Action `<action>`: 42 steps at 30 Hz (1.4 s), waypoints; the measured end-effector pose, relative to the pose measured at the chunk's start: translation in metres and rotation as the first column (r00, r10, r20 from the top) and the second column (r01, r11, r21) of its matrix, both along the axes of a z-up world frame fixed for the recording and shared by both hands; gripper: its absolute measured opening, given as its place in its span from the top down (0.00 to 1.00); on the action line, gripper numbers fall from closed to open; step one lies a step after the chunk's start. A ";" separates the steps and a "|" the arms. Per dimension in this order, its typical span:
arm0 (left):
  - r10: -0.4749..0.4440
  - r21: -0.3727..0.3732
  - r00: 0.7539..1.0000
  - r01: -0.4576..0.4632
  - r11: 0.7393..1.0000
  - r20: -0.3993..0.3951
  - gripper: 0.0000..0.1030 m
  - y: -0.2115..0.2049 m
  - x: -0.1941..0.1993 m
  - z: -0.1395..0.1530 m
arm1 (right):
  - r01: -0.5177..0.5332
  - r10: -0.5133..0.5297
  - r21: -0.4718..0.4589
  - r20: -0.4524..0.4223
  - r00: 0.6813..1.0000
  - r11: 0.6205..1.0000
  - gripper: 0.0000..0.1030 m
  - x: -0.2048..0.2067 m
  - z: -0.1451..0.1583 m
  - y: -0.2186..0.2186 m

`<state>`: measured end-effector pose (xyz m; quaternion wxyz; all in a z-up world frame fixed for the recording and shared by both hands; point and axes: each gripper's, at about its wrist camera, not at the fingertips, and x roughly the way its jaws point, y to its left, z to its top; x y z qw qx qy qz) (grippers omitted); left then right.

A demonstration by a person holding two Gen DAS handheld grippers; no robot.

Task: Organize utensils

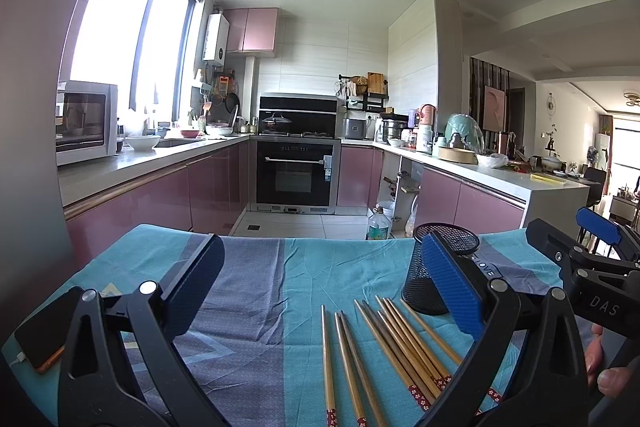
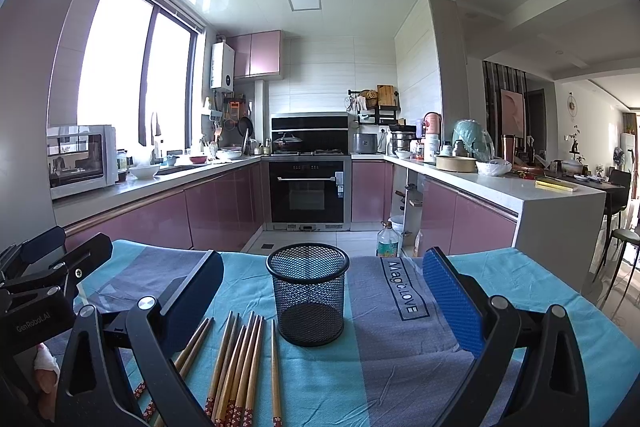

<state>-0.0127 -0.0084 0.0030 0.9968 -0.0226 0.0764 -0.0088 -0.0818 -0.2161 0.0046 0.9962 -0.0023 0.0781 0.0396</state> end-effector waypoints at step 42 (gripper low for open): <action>-0.006 -0.001 1.000 0.006 1.000 -0.015 0.06 -0.002 -0.006 0.001 | -0.007 0.007 0.003 -0.006 1.000 1.000 0.06 0.001 -0.001 -0.001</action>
